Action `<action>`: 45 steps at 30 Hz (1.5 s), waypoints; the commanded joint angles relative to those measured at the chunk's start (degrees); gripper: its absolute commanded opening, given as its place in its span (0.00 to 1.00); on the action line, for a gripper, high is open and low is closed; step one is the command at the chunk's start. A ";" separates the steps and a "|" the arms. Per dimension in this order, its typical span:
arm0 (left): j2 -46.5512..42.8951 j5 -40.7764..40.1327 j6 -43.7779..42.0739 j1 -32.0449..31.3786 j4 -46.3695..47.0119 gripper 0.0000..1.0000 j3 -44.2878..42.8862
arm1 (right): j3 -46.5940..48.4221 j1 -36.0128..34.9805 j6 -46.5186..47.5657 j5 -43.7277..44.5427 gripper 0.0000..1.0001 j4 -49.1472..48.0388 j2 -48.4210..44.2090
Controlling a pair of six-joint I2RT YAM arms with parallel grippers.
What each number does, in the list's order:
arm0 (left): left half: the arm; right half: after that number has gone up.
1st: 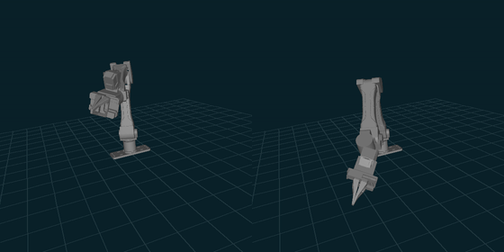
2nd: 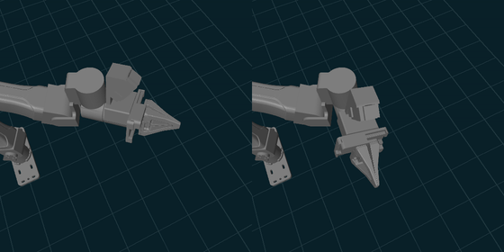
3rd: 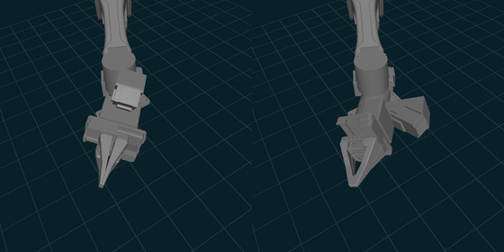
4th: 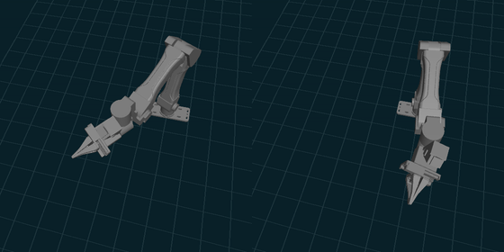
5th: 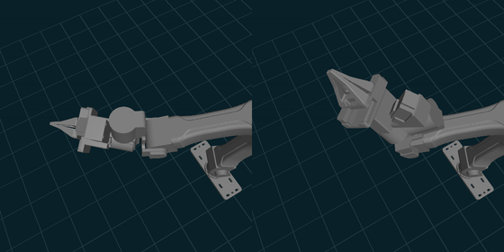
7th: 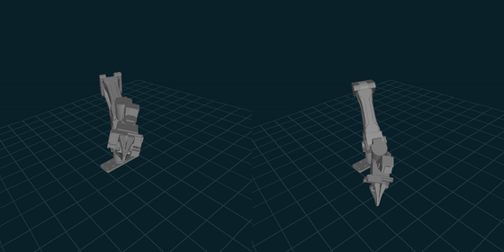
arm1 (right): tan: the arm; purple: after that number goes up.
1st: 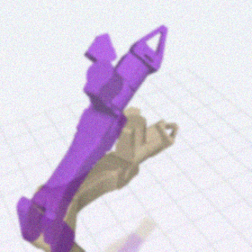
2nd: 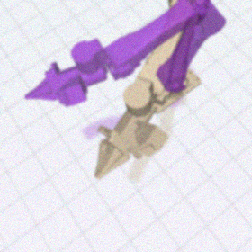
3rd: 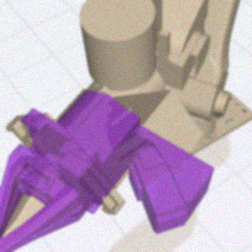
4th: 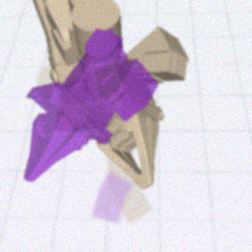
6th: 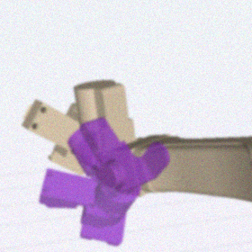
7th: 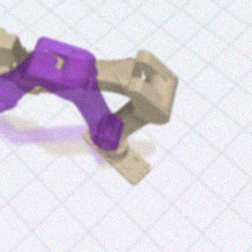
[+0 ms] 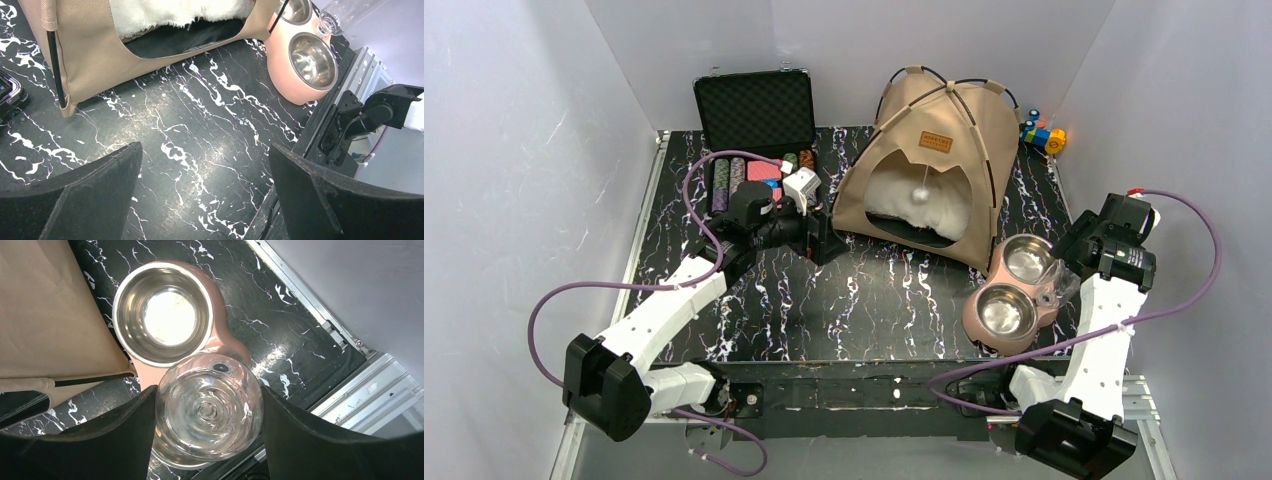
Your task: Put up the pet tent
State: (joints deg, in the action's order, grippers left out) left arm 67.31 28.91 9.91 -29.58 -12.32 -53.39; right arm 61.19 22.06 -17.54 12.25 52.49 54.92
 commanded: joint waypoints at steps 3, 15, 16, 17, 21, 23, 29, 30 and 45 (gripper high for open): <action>-2.09 -0.57 -0.36 0.56 0.07 0.98 -1.85 | -1.75 0.22 1.36 0.26 0.53 6.05 2.13; -2.12 -3.40 3.72 9.23 1.87 0.98 -0.39 | 9.26 0.19 2.56 1.21 0.84 9.00 0.27; -2.17 -3.92 3.73 9.91 1.92 0.98 -0.20 | 10.46 0.17 2.47 1.43 0.84 9.29 0.50; -2.30 -4.21 3.76 10.48 2.01 0.98 -0.14 | 11.59 0.24 2.43 1.53 0.84 9.44 0.74; -2.51 -5.61 3.16 11.99 1.61 0.98 -0.21 | 15.80 0.22 2.03 4.53 0.85 10.44 1.49; -2.83 -6.45 2.87 12.45 1.17 0.98 -0.43 | 18.01 0.12 1.90 5.31 0.86 10.74 1.00; -3.87 -7.37 10.83 19.43 -5.36 0.98 -4.84 | 24.14 0.01 4.98 -7.05 0.85 7.07 -3.63; -4.28 -7.82 11.99 20.88 -7.10 0.98 -6.09 | 24.87 0.06 5.38 -10.16 0.85 6.43 -4.26; -18.78 -33.92 5.07 23.17 -29.62 0.98 -20.53 | 26.14 -6.31 8.52 -31.43 0.85 0.28 -7.17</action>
State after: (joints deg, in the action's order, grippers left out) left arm 51.09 1.74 17.65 -6.37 -34.76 -72.16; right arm 87.24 17.89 -11.03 -16.38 56.34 48.05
